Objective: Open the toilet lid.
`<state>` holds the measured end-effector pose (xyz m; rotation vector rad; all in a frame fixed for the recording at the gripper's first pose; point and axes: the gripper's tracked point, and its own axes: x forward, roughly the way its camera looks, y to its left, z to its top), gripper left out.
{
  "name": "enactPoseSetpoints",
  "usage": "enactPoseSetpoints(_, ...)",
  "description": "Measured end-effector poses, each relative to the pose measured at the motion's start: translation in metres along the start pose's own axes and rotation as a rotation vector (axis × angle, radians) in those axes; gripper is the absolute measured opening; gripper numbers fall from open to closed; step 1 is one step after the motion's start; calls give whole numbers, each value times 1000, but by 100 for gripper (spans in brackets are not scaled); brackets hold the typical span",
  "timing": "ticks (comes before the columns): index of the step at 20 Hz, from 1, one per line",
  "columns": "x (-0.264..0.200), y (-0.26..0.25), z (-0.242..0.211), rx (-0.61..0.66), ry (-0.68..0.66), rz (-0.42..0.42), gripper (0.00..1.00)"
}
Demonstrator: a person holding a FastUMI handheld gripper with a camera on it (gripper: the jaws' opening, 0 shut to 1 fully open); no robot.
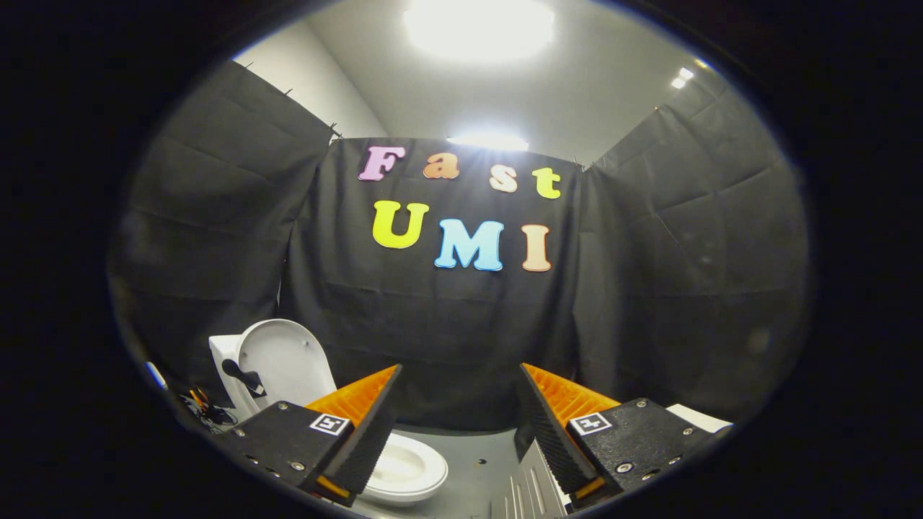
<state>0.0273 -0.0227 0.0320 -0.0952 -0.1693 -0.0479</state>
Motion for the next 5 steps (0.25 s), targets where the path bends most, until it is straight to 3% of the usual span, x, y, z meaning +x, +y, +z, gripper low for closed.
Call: enactPoseSetpoints(5, -9, 4, 0, -2, 5, -6, 95)
